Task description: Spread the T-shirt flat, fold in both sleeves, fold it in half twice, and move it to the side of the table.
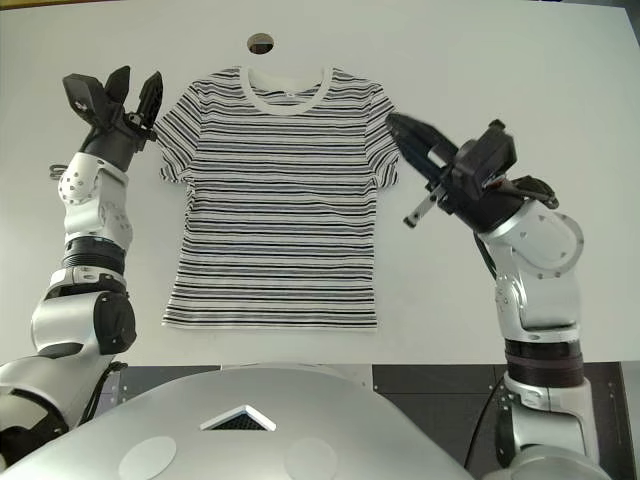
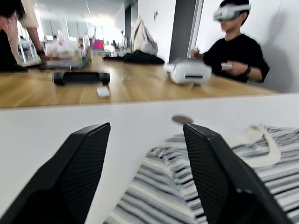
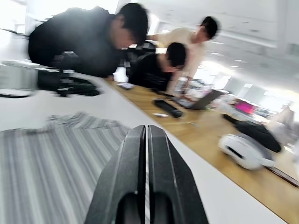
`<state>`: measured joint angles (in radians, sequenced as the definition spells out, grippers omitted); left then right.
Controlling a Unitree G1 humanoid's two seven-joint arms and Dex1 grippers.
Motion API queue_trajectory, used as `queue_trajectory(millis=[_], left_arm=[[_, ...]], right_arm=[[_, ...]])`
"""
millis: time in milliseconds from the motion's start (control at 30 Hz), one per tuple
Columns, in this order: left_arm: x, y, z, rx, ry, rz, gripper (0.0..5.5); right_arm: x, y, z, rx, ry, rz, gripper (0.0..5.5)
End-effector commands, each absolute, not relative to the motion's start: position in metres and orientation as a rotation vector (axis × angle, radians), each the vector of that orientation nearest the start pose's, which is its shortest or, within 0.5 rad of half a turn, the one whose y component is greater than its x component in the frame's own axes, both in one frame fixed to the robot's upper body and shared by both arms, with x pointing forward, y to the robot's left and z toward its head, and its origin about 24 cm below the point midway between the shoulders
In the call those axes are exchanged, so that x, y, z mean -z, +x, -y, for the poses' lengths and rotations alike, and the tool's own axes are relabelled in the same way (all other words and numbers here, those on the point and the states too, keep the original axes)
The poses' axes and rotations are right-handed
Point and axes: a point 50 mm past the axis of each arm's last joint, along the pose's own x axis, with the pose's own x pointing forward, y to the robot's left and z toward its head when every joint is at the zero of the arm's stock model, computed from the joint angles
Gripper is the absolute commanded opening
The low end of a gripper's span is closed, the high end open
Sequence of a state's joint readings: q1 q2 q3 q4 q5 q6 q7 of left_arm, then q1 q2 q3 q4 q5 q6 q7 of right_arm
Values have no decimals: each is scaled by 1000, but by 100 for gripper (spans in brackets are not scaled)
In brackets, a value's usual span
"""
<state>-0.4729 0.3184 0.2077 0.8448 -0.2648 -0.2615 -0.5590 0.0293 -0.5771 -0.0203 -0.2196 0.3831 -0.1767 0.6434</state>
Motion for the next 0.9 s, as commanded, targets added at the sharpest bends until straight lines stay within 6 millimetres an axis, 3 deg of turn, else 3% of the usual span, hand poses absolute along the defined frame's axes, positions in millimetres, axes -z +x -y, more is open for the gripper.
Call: queue_trajectory(millis=[33,367,567,900], left_arm=[[-15,321,-251,209,-30,-249,309],[12,314,-262,129,-81,-570,309],[18,308,-264,172,-51,-672,209],[28,306,-241,275,-41,-700,43]], right_arm=[[-118,245,207,-563,-292,303,10],[-107,255,208,-458,-273,308,10],[-104,254,207,-440,-279,314,10],[-103,252,210,-412,-267,310,10]])
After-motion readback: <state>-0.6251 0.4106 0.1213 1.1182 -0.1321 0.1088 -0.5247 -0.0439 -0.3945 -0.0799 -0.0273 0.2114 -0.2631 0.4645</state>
